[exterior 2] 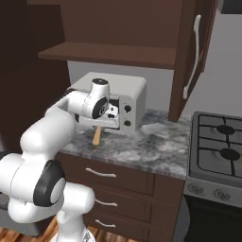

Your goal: Organize the utensils by type. Pick up the wooden spoons from the counter and place them in the open cabinet. Then pick up the metallic utensils from the counter and place them in the open drawer.

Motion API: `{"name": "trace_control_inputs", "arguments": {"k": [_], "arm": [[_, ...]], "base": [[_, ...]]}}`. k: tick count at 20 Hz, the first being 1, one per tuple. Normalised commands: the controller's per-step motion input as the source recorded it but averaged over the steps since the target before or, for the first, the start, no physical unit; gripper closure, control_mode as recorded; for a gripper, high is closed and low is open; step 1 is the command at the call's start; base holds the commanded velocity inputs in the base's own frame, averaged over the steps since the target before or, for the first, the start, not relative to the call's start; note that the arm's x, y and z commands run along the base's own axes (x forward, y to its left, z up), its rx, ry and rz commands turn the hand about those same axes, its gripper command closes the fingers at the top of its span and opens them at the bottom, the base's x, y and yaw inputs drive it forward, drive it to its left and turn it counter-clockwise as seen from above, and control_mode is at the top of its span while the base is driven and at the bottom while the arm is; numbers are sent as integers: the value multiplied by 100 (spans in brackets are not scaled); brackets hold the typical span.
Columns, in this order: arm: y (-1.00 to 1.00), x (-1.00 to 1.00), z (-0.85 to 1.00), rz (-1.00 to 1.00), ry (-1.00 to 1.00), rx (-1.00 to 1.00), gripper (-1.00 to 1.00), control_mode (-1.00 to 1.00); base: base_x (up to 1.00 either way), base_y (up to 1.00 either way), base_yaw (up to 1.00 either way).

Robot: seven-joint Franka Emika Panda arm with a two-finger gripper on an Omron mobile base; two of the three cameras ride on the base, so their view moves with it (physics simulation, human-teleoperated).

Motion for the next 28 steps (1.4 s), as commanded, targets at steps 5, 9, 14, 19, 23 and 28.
{"name": "trace_control_inputs", "arguments": {"k": [5,9,14,19,23,28], "arm": [[0,0,0,0,0,0,100,100],[0,0,0,0,0,0,100,100],[0,0,0,0,0,0,100,100],[0,0,0,0,0,0,100,100],[0,0,0,0,0,0,100,100],[0,0,0,0,0,0,100,100]], "base": [[39,0,0],[29,10,0],[49,6,0],[0,0,0],[0,0,0],[0,1,0]]}}
